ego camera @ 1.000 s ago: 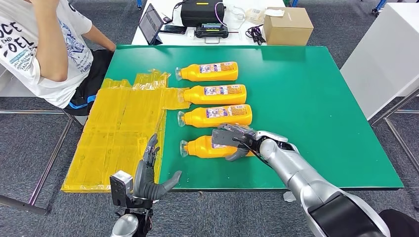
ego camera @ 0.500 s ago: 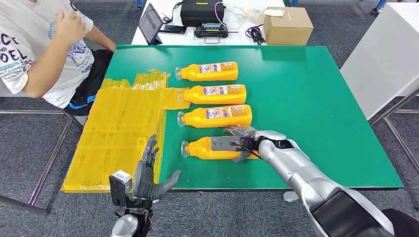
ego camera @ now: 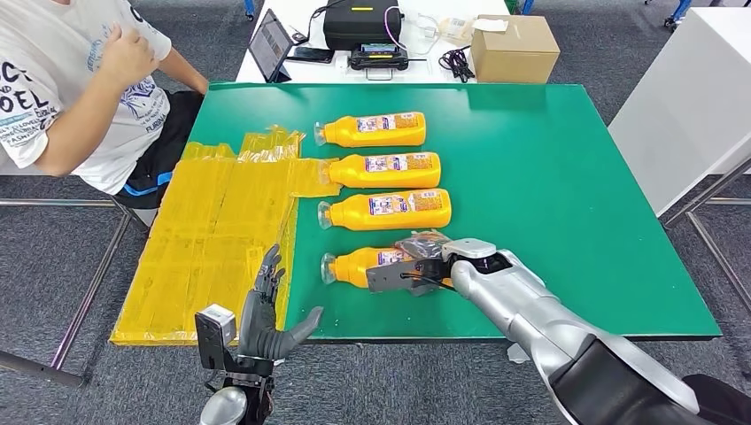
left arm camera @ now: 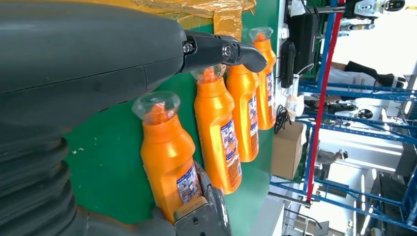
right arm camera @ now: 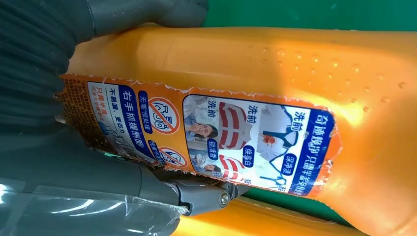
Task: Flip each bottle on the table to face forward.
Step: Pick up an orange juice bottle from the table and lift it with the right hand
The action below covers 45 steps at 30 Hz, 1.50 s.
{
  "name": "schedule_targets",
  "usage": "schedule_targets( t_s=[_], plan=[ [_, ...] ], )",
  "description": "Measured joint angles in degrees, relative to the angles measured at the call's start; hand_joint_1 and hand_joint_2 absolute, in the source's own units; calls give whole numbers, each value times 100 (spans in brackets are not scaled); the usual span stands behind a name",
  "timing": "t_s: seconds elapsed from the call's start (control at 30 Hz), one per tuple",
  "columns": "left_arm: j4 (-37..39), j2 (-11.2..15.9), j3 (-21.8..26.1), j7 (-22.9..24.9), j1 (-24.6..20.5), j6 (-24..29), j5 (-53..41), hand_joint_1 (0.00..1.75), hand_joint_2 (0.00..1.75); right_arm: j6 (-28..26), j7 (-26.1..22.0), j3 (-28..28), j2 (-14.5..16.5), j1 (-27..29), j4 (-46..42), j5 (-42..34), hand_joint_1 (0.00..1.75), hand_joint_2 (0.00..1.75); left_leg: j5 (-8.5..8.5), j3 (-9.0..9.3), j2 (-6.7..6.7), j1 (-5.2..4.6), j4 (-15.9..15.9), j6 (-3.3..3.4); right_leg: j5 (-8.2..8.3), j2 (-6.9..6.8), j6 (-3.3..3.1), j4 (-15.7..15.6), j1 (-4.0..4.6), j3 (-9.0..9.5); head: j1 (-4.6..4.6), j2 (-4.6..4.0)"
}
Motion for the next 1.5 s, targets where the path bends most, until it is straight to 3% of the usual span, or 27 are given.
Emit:
schedule_targets(
  t_s=[0.13, 0.23, 0.37, 0.47, 0.57, 0.77, 0.9, 1.1, 1.27, 1.37, 1.5],
  plan=[
    [1, 1, -3, -2, 27, 10, 39, 0, 175, -162, -66, 135, -2, 10, -1, -232, 175, 175, 0, 5, -1, 1, 0, 0, 0, 0, 0, 0, 1, 3, -2, 0],
    [1, 4, -6, -45, 48, 20, 83, 0, 175, -475, -370, 21, -74, 129, -102, -917, 175, 175, 0, 6, -3, 1, 0, 0, -1, -1, 0, 0, 1, 4, 0, 0],
    [-4, 16, -6, -189, 129, 25, 156, 0, 175, -1326, -984, -844, -279, 837, -1086, -1915, 175, 175, -5, 1, -6, 1, 0, -1, -2, -1, 1, 0, 1, 7, 1, 0],
    [-60, 18, -4, -269, 250, 49, 200, 0, 175, -2004, -1060, -1771, -253, 1621, -2302, -1622, 175, 175, -8, -11, -16, 1, -1, -3, -5, -6, 1, 0, 1, -4, -2, 0],
    [-125, 18, -2, -284, 337, 60, 209, 0, 175, -2232, -1076, -2442, -175, 2124, -3232, -1420, 175, 175, -7, -21, -19, 2, -1, -3, -6, -8, 1, 0, 2, -16, -1, 0],
    [-180, 18, -2, -319, 407, 120, 224, 0, 175, -3344, -1738, -3464, 169, 3018, -4799, -1126, 175, 175, -8, -23, -17, 1, -2, -3, -7, -6, 0, 0, 0, -17, -1, 0],
    [-221, 18, -2, -332, 441, 129, 235, 0, 175, -3482, -1734, -3827, 294, 3372, -5504, -1032, 175, 175, -9, -23, -16, 0, -2, -3, -8, -6, -1, -1, 0, -18, 0, 0],
    [-255, 18, -2, -335, 451, 134, 267, 0, 175, -3618, -1754, -4052, 381, 3587, -5890, -912, 175, 175, -8, -20, -14, 0, -2, -3, -7, -5, 0, -1, 0, -17, -1, 0],
    [-263, 18, -13, -316, 457, 41, 473, 0, 175, -4380, -1796, -4172, 461, 3840, -6062, -173, 175, 175, -8, -20, -14, 1, -3, -4, -7, -4, 0, -1, 0, -17, -1, 0],
    [-312, 25, -113, -237, 473, -459, 790, 0, 175, -4025, -1735, -4189, 527, 3974, -5892, -200, 175, 175, -10, -22, -13, 1, -4, -5, -8, -3, -1, -1, 0, -17, 1, 0],
    [-516, 56, -355, -123, 487, -911, 1001, 0, 175, -3811, -1992, -4048, 806, 4118, -5069, -76, 175, 175, -10, -22, -14, 2, -5, -5, -8, -4, -1, -1, 1, -18, 0, 0]
  ],
)
